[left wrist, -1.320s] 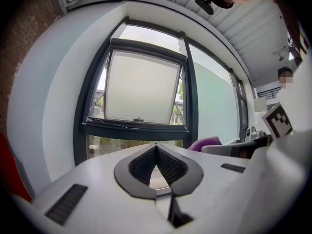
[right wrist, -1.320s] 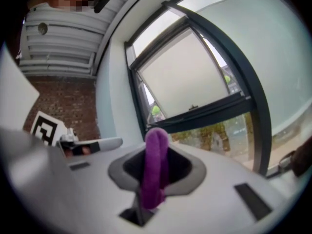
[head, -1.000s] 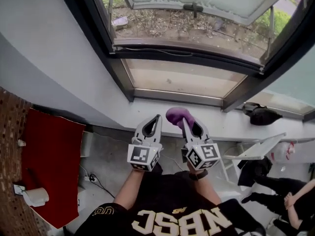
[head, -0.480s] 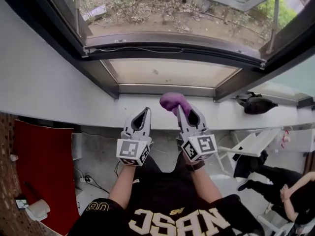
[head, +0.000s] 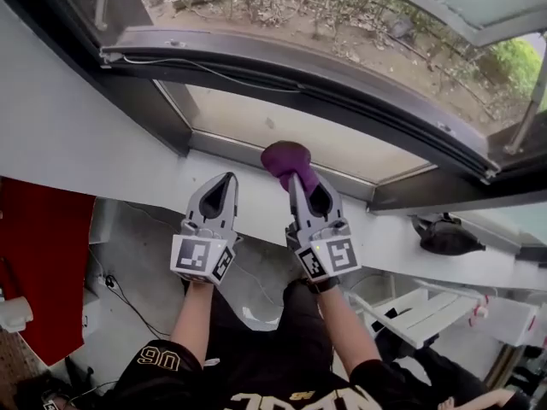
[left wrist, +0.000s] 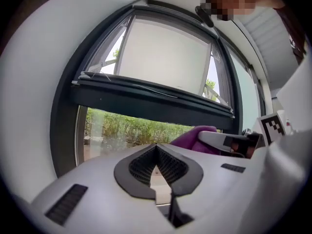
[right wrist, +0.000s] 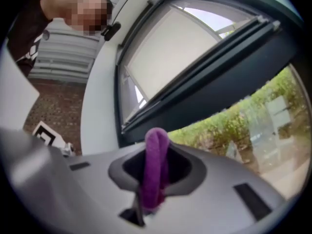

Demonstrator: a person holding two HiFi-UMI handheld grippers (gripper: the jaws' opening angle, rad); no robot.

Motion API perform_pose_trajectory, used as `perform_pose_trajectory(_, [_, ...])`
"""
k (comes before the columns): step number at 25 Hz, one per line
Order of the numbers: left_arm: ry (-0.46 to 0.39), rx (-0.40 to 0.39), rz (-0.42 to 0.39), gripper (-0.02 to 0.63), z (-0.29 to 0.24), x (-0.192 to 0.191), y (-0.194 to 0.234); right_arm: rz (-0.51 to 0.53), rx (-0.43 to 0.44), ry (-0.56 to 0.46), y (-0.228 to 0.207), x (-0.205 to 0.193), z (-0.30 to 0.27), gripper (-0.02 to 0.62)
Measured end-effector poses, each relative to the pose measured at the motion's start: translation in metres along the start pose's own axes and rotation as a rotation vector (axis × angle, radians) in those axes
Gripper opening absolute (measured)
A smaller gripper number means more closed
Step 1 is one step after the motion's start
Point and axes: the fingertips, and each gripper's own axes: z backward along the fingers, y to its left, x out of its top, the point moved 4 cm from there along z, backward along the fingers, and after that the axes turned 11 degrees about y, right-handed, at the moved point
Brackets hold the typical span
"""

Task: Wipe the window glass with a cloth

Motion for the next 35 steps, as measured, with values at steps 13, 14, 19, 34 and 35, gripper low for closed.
perform_pose_trajectory(13, [0.065,0.108,-0.069,0.015,0.017,-0.058,0.205,0.094,0.315,-0.180,0.127,-0.066,-0.274,0.081])
perform_pose_trajectory(14, [0.067,0.122,-0.064,0.015,0.024,-0.056,0.215,0.093,0.317,-0.187,0.136,-0.067,-0.295,0.081])
perform_pose_trajectory(19, [0.092,0.123,0.004,0.015,0.042,-0.060,0.243,0.049,0.265,-0.232,0.152,-0.064,-0.358,0.077])
perform_pose_trajectory(34, [0.119,-0.171,-0.085,0.015,-0.052,-0.079,0.064,-0.090,-0.105,-0.311,-0.074,-0.019,-0.142,0.074])
perform_pose_trajectory(35, [0.121,-0.206,-0.091,0.015,-0.062,-0.085,0.038,-0.091,-0.134,-0.320,-0.100,-0.013,-0.117,0.074])
